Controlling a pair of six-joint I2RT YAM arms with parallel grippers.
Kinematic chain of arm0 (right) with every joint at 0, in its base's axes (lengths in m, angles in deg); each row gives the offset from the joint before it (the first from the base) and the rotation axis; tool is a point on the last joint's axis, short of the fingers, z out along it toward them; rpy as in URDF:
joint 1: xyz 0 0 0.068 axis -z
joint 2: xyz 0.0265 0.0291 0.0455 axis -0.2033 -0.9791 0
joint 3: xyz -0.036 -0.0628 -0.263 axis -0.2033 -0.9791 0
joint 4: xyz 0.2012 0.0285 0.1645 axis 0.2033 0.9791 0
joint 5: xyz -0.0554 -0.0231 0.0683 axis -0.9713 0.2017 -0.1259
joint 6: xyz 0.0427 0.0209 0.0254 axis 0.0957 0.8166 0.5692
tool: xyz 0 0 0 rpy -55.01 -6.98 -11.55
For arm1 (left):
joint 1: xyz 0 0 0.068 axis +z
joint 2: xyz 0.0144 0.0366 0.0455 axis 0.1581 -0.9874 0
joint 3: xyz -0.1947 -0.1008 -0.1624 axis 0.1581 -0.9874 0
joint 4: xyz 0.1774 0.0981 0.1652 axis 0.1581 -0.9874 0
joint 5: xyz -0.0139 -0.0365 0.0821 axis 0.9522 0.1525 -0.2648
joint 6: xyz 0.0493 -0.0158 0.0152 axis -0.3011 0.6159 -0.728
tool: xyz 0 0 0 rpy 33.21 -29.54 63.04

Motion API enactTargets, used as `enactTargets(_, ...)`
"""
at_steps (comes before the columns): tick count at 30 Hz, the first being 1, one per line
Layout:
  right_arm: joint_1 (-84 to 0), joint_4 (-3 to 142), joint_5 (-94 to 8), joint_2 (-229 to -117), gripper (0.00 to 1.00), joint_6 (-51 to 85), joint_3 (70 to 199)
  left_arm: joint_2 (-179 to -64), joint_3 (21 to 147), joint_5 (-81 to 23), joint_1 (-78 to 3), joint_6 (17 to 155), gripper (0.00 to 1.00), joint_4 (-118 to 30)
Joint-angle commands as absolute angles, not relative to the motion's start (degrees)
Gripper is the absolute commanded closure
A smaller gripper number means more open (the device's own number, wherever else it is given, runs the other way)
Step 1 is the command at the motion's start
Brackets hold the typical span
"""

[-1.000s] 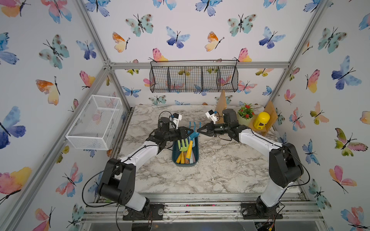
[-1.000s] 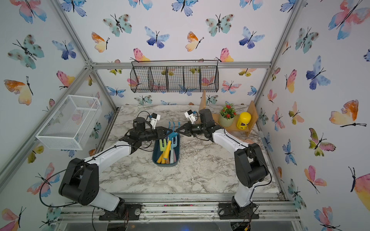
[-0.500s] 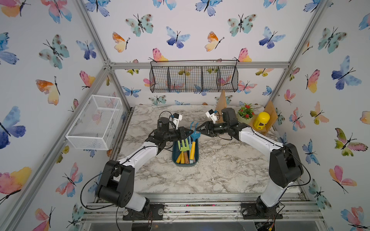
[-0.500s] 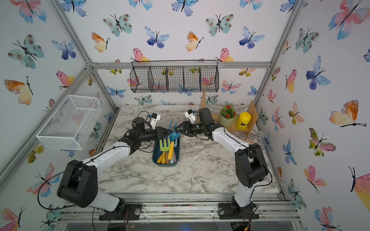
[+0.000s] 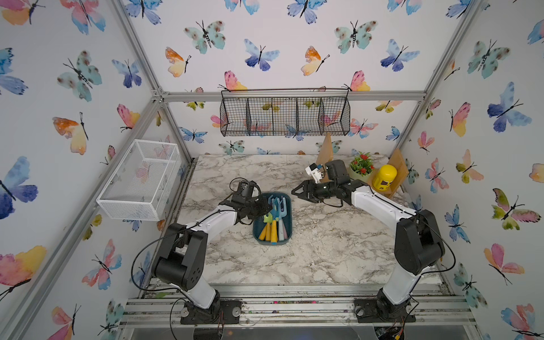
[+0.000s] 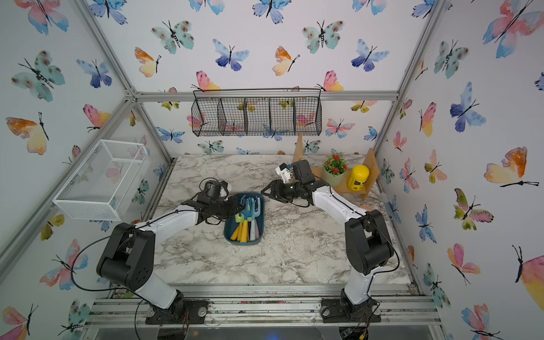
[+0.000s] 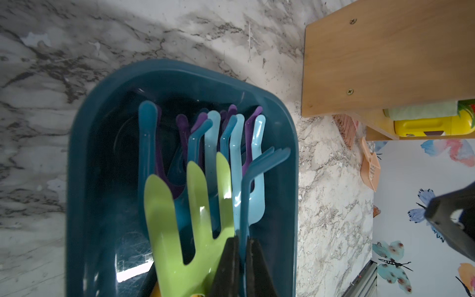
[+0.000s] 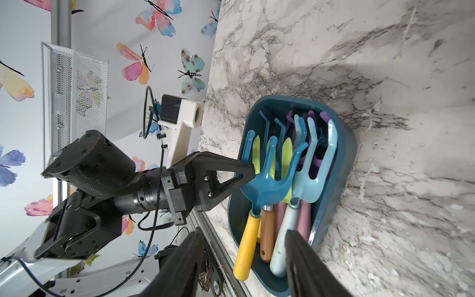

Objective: Put the rake into the storage box
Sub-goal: Place the rake in the storage box.

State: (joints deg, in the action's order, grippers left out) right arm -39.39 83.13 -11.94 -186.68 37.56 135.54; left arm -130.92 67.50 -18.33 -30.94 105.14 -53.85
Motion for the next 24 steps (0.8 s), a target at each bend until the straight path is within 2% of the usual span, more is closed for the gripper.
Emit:
enactTargets(1,-38.84,84.71,-14.03,-185.52,0.44,36.08,135.15,-132.63,69.50,-21.03,-31.98,104.80,1.00,-54.55)
enactTargets(12,-38.54,85.42,-13.60,-185.22,0.44,35.91,134.29,-136.13,70.70,-20.57,-32.45,105.70,1.00,-51.74)
enactTargets(24,-38.54,85.40,-12.58,-186.98,0.43,36.04,135.52,-137.73,71.19,-25.83,-32.43,105.26,1.00,-50.75)
